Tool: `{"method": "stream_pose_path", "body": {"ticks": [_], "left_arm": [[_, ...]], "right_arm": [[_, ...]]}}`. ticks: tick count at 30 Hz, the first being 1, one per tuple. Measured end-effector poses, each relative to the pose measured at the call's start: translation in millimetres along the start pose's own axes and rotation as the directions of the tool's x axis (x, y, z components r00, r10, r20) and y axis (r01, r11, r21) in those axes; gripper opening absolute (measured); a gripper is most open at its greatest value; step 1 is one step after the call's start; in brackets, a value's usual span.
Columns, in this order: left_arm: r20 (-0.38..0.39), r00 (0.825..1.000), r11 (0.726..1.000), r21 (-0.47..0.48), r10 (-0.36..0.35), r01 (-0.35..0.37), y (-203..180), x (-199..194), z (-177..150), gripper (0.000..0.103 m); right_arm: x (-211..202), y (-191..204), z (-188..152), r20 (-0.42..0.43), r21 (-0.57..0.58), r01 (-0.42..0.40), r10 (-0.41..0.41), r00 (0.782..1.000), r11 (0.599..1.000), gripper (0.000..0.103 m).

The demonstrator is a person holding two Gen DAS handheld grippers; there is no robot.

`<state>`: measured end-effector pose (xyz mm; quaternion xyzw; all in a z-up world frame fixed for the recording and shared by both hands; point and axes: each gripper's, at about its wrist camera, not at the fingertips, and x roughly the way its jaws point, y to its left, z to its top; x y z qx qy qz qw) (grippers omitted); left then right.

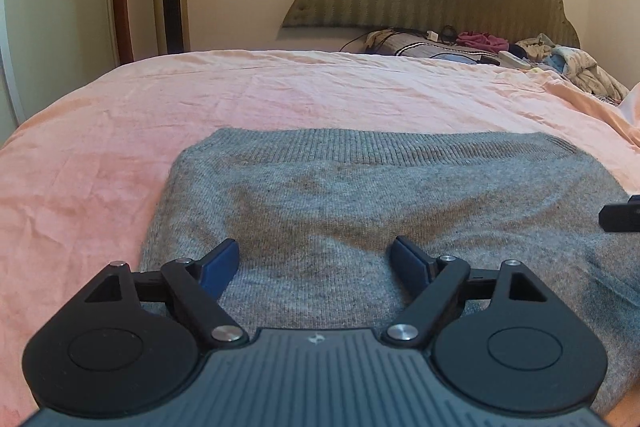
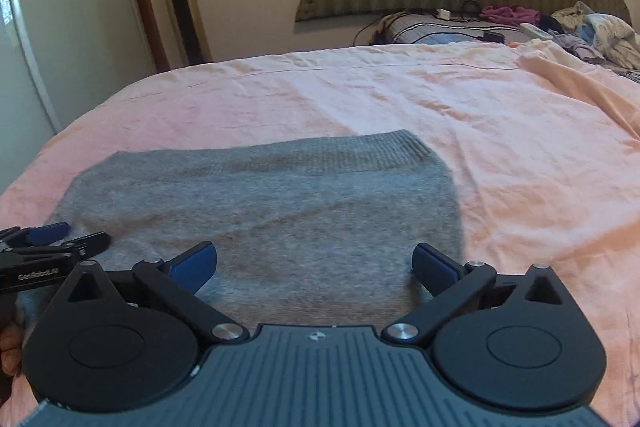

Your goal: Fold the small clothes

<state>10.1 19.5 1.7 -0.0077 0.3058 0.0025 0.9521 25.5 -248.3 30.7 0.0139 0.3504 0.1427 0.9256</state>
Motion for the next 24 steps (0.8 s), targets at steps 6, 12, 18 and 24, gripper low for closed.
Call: {"method": "stream_pose_path", "body": {"ticks": [6,12,18,24], "left_arm": [[-0.002,1.0,1.0,-0.002,-0.003,0.003,1,1,0,0.084],[-0.005,0.998,0.998,0.003,-0.064,0.064,-1,-43,-7,0.084],[-0.049,0.998,0.996,0.077,-0.033,0.037,-6,-60,-35,0.086],[-0.066,0.997,0.994,-0.096,0.048,-0.054,54,-88,-39,0.086]], "right_arm": [[15,-9,-18,0.018,-0.095,0.008,-0.006,1.0,0.995,0.103],[-14,4,-16,0.011,-0.074,0.073,-0.072,0.997,0.995,0.102],[-13,17,-42,-0.016,-0.185,0.02,-0.023,1.0,0.983,0.103],[-62,-34,-34,0.018,0.03,-0.001,0.001,1.0,1.0,0.1]]}}
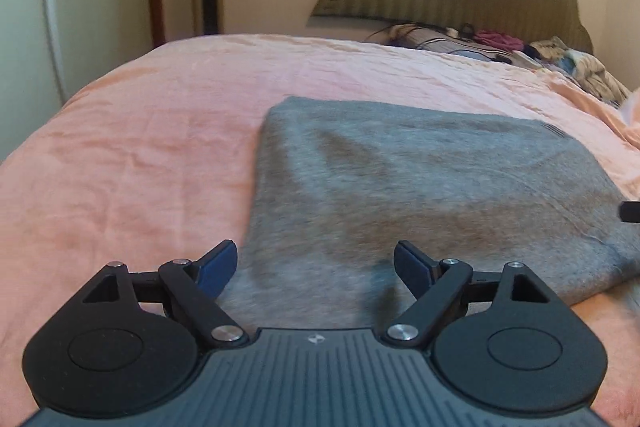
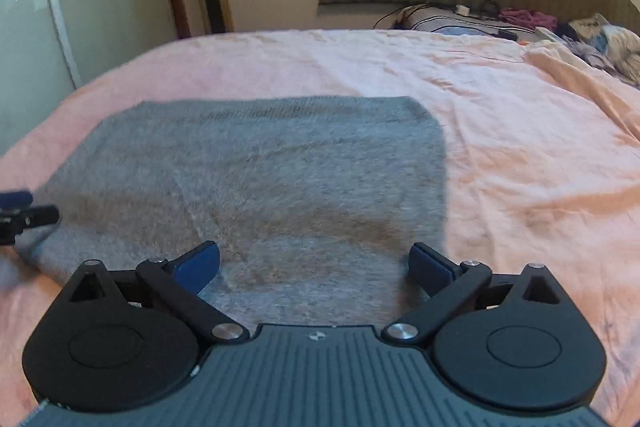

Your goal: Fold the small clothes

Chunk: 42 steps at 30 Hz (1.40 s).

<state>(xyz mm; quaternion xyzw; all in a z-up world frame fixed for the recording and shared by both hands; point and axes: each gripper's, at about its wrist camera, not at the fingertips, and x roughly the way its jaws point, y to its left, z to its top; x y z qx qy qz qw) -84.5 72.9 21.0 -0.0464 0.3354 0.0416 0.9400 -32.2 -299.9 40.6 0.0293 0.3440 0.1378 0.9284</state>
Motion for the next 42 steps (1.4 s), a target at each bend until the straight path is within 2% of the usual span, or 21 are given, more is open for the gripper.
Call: {"method": "stream_pose_path", "body": {"ticks": [3,6,8,9,10,11,12,13,19,22,25,27,28,29,31,33,36,38,40,41,42], "left_arm": [[-0.037,0.999,0.992,-0.128,-0.005,0.0,33,2,-4,0.085],[-0.036,0.998,0.984,-0.171,-0.048,0.041,38,0,-1,0.082],[-0.049,0.992,0.973,-0.207,-0.112,0.1,40,3,4,0.061],[-0.056,0.989,0.969,-0.216,-0.134,0.119,40,5,5,0.055],[-0.06,0.988,0.968,-0.218,-0.14,0.124,40,7,6,0.041],[-0.069,0.988,0.968,-0.218,-0.139,0.121,41,9,7,0.03],[-0.076,0.987,0.967,-0.225,-0.14,0.12,42,11,8,0.026],[-0.082,0.984,0.963,-0.235,-0.157,0.134,44,11,8,0.01],[-0.059,0.975,0.958,-0.207,-0.214,0.197,47,-17,17,0.006],[-0.119,0.975,0.972,-0.164,-0.187,0.166,50,-8,7,0.006],[-0.108,0.977,0.971,-0.171,-0.185,0.165,53,-8,2,0.011],[-0.072,0.983,0.97,-0.188,-0.169,0.153,57,-17,9,0.017],[-0.033,0.99,0.975,-0.184,-0.135,0.127,59,-24,13,0.024],[0.01,0.994,0.98,-0.165,-0.107,0.107,58,-31,17,0.035],[0.105,0.992,0.989,-0.117,-0.076,0.088,47,-43,28,0.051],[0.162,0.98,0.989,-0.069,-0.116,0.128,28,-47,34,0.062],[0.117,0.979,0.986,0.018,-0.167,0.166,-14,-25,33,0.062],[0.051,0.988,0.985,0.096,-0.147,0.141,-39,-1,24,0.062],[-0.039,0.996,0.979,0.186,-0.076,0.082,-54,24,7,0.065],[0.012,0.997,0.973,0.218,-0.082,0.078,-53,22,-1,0.066],[0.027,0.995,0.966,0.244,-0.098,0.089,-50,20,-8,0.066]], "right_arm": [[-10,-33,-3,-0.046,0.103,0.016,-0.011,0.999,0.995,0.094],[-9,-47,-8,-0.092,0.144,-0.034,0.047,0.995,0.989,0.073],[-7,-45,-11,-0.115,0.152,-0.074,0.092,0.989,0.986,0.062],[-5,-43,-12,-0.123,0.143,-0.085,0.103,0.987,0.986,0.058],[-3,-42,-11,-0.128,0.134,-0.082,0.099,0.987,0.988,0.051],[-4,-40,-11,-0.131,0.127,-0.079,0.095,0.987,0.989,0.041],[-3,-41,-9,-0.136,0.128,-0.086,0.104,0.985,0.988,0.034],[-3,-42,-8,-0.139,0.13,-0.093,0.111,0.984,0.987,0.017],[-31,-46,1,-0.095,0.124,-0.157,0.169,0.981,0.98,0.014],[-23,-59,-12,-0.16,0.118,-0.093,0.111,0.981,0.989,0.011],[-23,-62,-17,-0.153,0.14,-0.1,0.121,0.981,0.985,0.015],[-30,-61,-11,-0.116,0.147,-0.084,0.101,0.988,0.986,0.037],[-34,-61,-8,-0.081,0.148,-0.079,0.092,0.992,0.986,0.061],[-37,-61,-4,-0.052,0.148,-0.071,0.08,0.995,0.986,0.072],[-35,-55,10,-0.017,0.14,-0.067,0.071,0.997,0.988,0.07],[-26,-42,20,0.002,0.123,-0.094,0.094,0.996,0.988,0.07],[2,-9,30,-0.012,0.063,-0.128,0.129,0.992,0.99,0.071],[26,11,30,-0.052,0.019,-0.121,0.122,0.991,0.992,0.08],[43,26,21,-0.083,-0.088,-0.045,0.038,0.996,0.995,0.084],[48,33,11,-0.072,-0.187,0.026,-0.041,0.997,0.982,0.089],[47,32,1,-0.037,-0.246,0.044,-0.055,0.998,0.968,0.091]]}}
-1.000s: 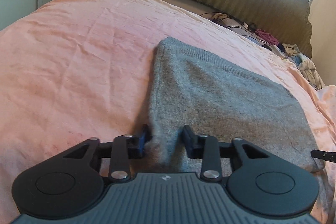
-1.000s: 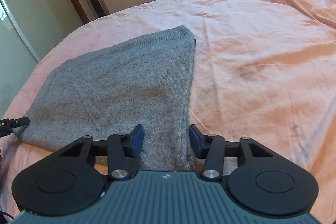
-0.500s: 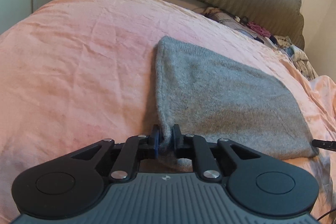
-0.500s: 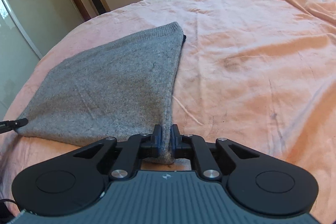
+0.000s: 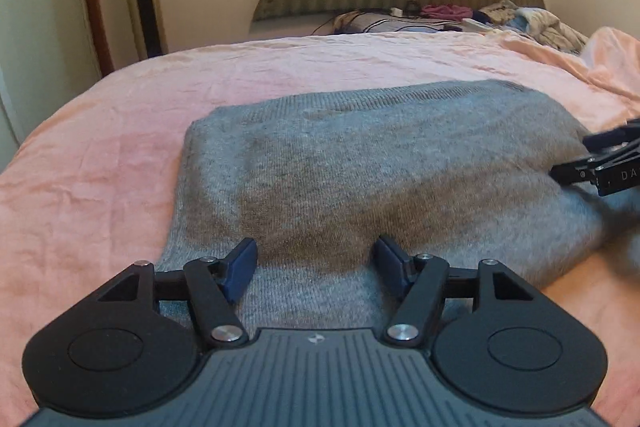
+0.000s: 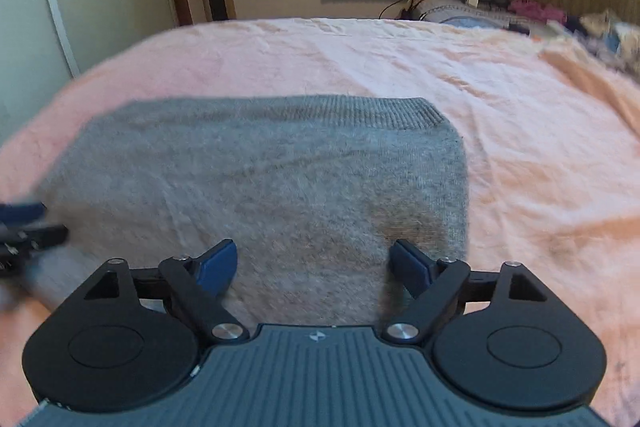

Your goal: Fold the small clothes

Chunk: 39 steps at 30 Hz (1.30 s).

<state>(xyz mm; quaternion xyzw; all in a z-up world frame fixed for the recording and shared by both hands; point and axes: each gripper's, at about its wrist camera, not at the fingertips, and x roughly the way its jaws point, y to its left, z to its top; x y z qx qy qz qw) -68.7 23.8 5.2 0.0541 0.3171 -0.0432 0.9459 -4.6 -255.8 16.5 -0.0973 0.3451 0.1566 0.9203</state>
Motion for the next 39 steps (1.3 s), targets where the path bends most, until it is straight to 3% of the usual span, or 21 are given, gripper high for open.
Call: {"method": "stream_pose_path", "body": {"ticks": [2,7,9,11,16,22,29,39], "left_arm": [[-0.012,0.999,0.999,-0.022,-0.034,0.033,10,-4,-2,0.066],[0.013,1.0,0.998,-0.056,-0.028,0.029,16,-20,-3,0.064],[0.043,0.999,0.994,-0.104,-0.023,0.028,22,-33,-5,0.065],[0.051,0.999,0.985,-0.172,-0.005,0.014,31,-45,-9,0.067],[-0.002,1.0,0.911,-0.411,0.021,-0.02,65,-64,-24,0.068],[-0.044,0.999,0.834,-0.552,-0.014,-0.013,73,-66,-36,0.068],[-0.052,0.998,0.836,-0.548,-0.04,0.005,65,-62,-34,0.072],[-0.056,0.998,0.837,-0.547,-0.043,0.005,66,-61,-33,0.072]], "right_arm": [[-2,-20,-14,0.001,0.089,-0.041,0.041,0.999,0.995,0.103],[-12,-20,-12,-0.011,0.079,-0.028,0.029,1.0,0.997,0.103],[-20,-23,-8,-0.008,0.123,0.004,-0.003,1.0,0.992,0.102],[-34,-31,-9,0.048,0.197,-0.019,0.01,0.999,0.98,0.102],[-51,-47,-3,0.12,0.31,-0.06,0.023,0.993,0.949,0.103],[-47,-32,9,0.128,0.281,-0.092,0.058,0.99,0.955,0.103],[-42,-14,8,0.087,0.237,-0.117,0.099,0.991,0.965,0.103],[-42,-21,3,0.071,0.255,-0.102,0.087,0.994,0.961,0.103]]}}
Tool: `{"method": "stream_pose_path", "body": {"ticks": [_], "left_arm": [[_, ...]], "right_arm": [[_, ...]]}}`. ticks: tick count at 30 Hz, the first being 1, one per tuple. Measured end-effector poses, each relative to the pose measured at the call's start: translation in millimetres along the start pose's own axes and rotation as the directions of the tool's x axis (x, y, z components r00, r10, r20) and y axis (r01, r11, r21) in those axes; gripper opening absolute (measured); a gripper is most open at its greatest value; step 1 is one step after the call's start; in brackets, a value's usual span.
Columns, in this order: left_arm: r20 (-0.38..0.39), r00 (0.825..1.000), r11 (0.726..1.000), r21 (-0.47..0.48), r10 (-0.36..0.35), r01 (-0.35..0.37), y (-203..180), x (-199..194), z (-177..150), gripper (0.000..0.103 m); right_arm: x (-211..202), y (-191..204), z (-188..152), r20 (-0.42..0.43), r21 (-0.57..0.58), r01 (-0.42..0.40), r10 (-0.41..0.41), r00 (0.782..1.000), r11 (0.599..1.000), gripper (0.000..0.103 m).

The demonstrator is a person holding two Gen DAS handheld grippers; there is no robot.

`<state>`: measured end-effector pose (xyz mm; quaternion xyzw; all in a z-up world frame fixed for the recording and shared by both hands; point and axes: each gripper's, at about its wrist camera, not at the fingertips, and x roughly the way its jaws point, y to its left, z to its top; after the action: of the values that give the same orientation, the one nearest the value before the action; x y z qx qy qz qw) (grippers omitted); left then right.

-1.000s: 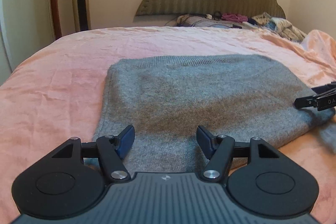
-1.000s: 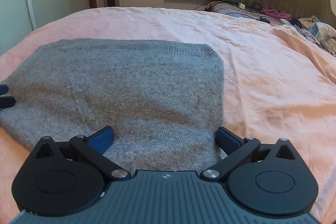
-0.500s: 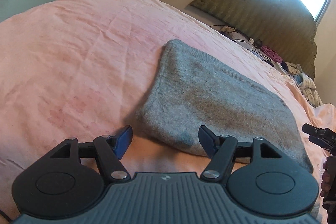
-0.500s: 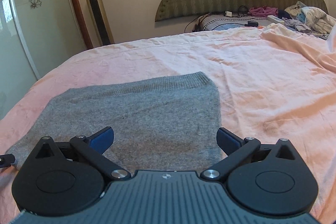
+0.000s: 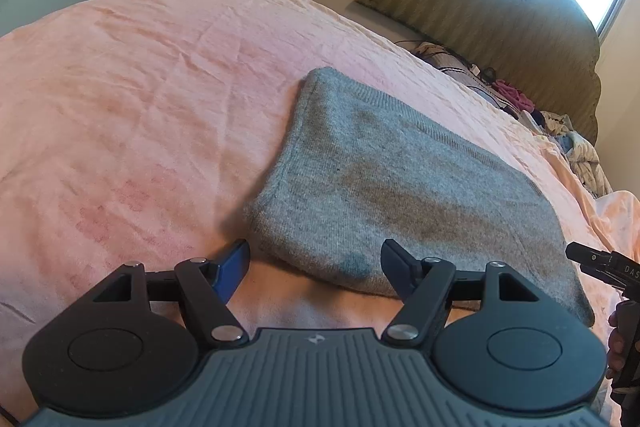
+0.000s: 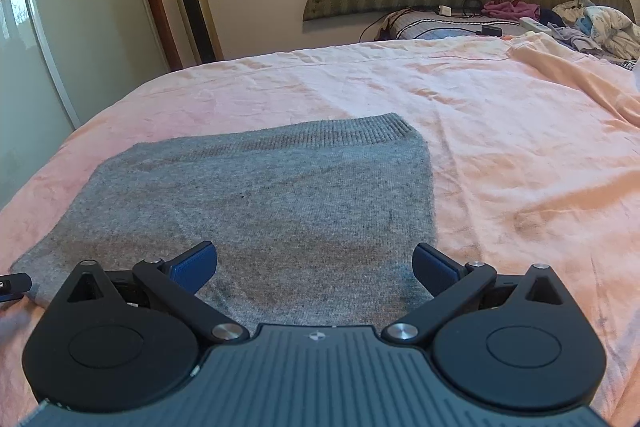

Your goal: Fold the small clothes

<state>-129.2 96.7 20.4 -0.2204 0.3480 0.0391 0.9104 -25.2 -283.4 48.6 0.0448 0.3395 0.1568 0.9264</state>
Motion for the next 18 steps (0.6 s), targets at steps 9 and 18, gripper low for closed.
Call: {"method": "stream_pose_path", "body": {"ticks": [9,18], "left_arm": [[-0.014,1.0,0.998,-0.064,-0.023,0.022,3,1,2,0.073],[-0.031,0.963,0.822,-0.529,-0.268,0.212,34,28,9,0.072]], "right_arm": [[3,3,-2,-0.023,-0.011,-0.004,0.003,1.0,1.0,0.103],[1,6,0,-0.015,-0.017,-0.022,0.022,1.0,1.0,0.103]]}}
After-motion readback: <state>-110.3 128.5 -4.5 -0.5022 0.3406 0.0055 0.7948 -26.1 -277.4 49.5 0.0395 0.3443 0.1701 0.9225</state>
